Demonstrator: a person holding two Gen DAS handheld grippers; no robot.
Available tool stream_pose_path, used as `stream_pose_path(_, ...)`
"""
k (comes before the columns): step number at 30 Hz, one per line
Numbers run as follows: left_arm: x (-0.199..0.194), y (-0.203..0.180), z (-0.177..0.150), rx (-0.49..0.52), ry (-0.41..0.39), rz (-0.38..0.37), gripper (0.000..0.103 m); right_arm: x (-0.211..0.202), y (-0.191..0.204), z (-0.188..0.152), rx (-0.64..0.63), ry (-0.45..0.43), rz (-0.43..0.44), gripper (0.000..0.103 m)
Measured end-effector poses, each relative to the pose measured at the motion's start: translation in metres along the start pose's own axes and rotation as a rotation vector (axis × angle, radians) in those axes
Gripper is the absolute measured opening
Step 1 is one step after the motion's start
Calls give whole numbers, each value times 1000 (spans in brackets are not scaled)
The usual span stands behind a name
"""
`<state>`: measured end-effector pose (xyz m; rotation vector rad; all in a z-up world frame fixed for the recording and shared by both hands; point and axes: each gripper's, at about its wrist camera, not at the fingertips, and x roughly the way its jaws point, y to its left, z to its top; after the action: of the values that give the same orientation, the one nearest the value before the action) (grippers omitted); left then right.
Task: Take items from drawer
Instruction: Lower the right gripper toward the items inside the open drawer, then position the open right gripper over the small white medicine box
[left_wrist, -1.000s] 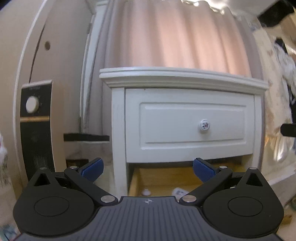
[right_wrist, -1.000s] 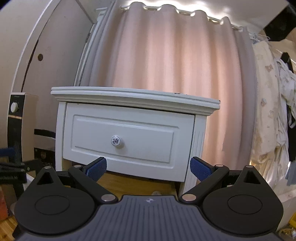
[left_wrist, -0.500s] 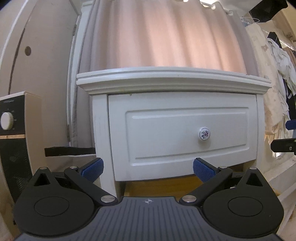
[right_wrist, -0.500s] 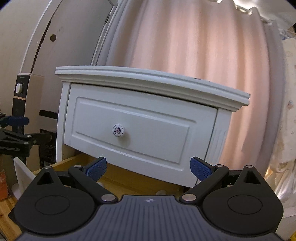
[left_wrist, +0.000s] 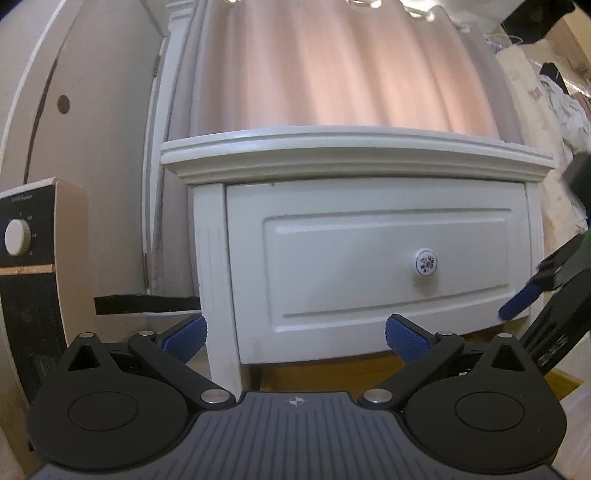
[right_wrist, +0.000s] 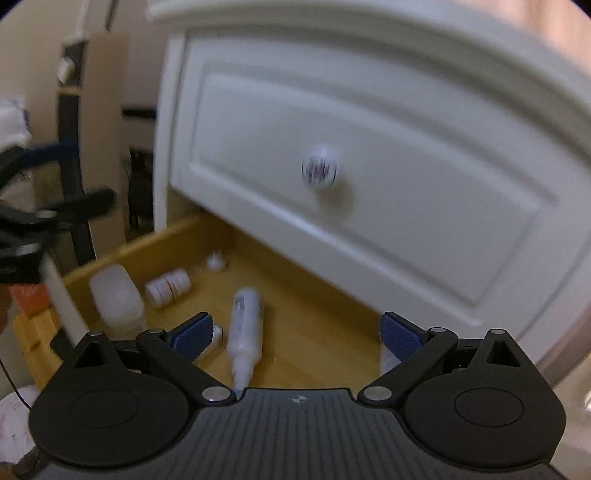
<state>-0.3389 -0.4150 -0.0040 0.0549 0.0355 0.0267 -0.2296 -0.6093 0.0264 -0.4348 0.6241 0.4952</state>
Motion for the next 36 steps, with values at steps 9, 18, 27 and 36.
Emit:
stream_pose_path(9, 12, 17, -2, -44, 34, -24, 103, 29, 28, 22, -134, 102, 71, 66)
stream_pose_path(18, 22, 22, -9, -53, 48, -36, 103, 71, 44, 32, -208, 222, 188, 46)
stream_pose_path(27, 25, 21, -11, -48, 47, -46, 103, 91, 59, 52, -469, 326, 177, 44)
stream_pose_path(36, 25, 22, -13, -69, 58, -87, 103, 66, 41, 15, -745, 393, 217, 44)
